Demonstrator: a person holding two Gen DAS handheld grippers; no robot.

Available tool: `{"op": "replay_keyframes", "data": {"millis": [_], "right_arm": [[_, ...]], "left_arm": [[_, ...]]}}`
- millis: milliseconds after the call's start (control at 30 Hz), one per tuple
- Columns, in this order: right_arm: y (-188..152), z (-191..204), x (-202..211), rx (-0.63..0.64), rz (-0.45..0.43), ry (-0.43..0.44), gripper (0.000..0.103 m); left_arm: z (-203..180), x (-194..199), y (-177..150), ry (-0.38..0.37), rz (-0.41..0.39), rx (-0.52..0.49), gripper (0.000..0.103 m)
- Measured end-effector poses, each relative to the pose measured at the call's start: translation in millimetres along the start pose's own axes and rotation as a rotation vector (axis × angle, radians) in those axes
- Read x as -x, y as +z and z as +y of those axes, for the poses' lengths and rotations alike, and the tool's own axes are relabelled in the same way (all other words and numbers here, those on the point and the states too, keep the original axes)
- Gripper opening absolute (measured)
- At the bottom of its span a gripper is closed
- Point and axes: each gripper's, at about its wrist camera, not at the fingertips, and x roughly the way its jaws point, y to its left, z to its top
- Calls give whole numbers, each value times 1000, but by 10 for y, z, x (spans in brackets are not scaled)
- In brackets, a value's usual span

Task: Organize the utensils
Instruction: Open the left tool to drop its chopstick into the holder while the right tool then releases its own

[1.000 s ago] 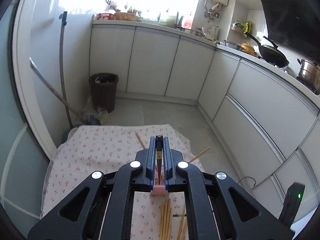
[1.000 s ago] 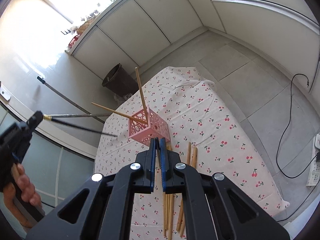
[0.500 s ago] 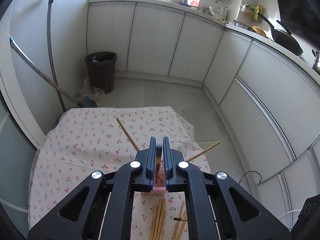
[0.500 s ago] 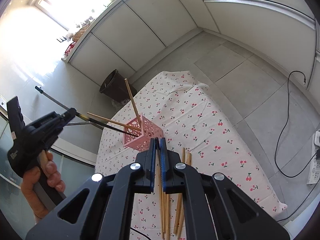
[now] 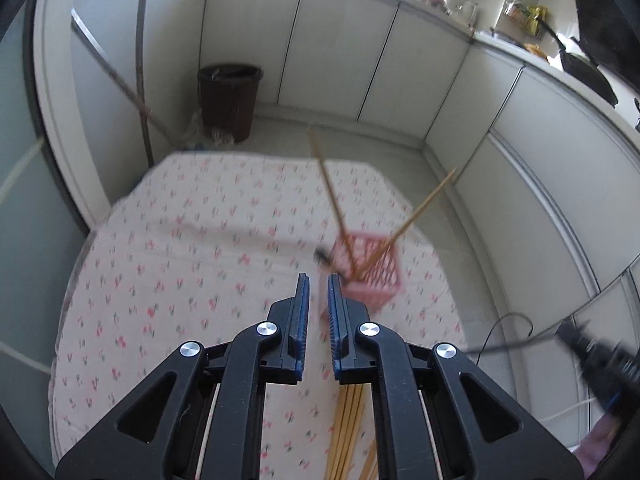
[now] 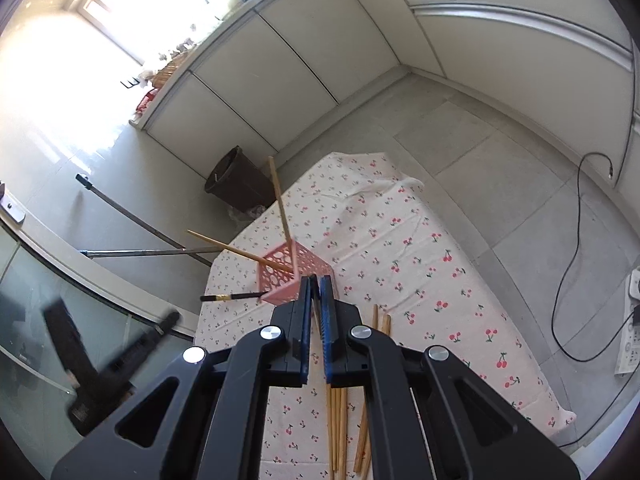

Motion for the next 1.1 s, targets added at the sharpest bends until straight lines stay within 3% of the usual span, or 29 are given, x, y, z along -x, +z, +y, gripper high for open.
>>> {"op": "replay_keyframes", "data": {"millis": [233,333,633,900,1100], "right_arm": [[194,273,144,43,-81,20,5],[317,383,138,56,-102,17,5],[620,809,-188,120,-139,-15,5],[580,840,-709,151,-69,-58,10],[445,799,-690,182,-56,-94,10]], "left_arm": [[325,-399,-452,27,158,50,10],[366,-433,-478,50,153,44,10],[340,-513,-452,-2,183,58,10],[367,-562,-438,-7,196,66,10],[364,-536,-444,-13,192,63,10]]}}
